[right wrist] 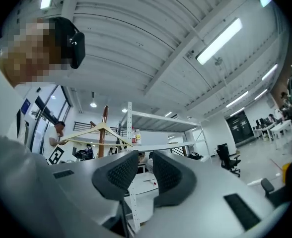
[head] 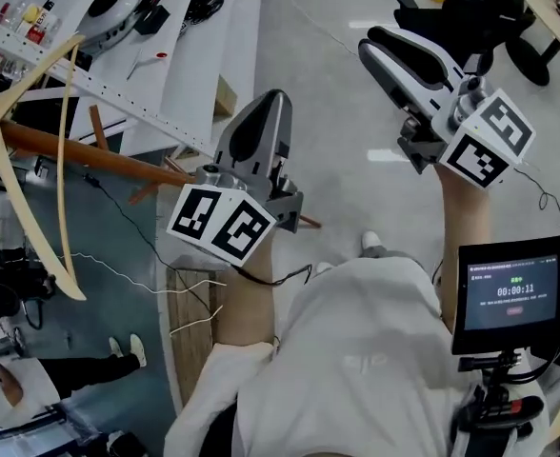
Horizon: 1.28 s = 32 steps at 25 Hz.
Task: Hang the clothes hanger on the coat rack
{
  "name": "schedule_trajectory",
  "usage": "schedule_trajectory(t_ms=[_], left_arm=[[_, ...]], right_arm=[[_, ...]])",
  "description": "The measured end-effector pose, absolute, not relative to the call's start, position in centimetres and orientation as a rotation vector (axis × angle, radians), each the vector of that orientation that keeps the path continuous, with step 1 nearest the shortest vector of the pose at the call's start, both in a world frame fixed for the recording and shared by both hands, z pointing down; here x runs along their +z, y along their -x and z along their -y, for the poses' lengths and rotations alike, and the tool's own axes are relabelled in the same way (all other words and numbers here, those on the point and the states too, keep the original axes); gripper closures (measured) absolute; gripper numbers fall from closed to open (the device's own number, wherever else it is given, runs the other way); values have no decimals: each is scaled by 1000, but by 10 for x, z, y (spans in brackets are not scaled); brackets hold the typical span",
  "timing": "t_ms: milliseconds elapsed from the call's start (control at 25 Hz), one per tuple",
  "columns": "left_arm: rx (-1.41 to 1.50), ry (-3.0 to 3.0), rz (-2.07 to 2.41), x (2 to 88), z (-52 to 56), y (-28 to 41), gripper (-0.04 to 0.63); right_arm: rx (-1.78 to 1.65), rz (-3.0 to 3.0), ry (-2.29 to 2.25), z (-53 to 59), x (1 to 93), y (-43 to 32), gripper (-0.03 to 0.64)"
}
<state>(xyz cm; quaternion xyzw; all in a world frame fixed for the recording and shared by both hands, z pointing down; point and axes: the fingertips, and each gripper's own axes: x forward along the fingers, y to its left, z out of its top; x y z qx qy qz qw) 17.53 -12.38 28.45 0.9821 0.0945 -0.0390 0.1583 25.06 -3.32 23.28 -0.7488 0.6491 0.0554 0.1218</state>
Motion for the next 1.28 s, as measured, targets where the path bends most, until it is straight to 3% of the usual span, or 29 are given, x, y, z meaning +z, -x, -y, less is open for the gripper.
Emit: schedule_trajectory(t_ms=[520, 1280], left_arm=[[115, -2594, -413, 388, 71, -202, 591], [153, -2610, -436, 393, 72, -199, 591]], right_arm=[[-136, -1660, 2196, -4, 349, -239, 520], [-154, -1699, 2150, 11, 346, -236, 520]])
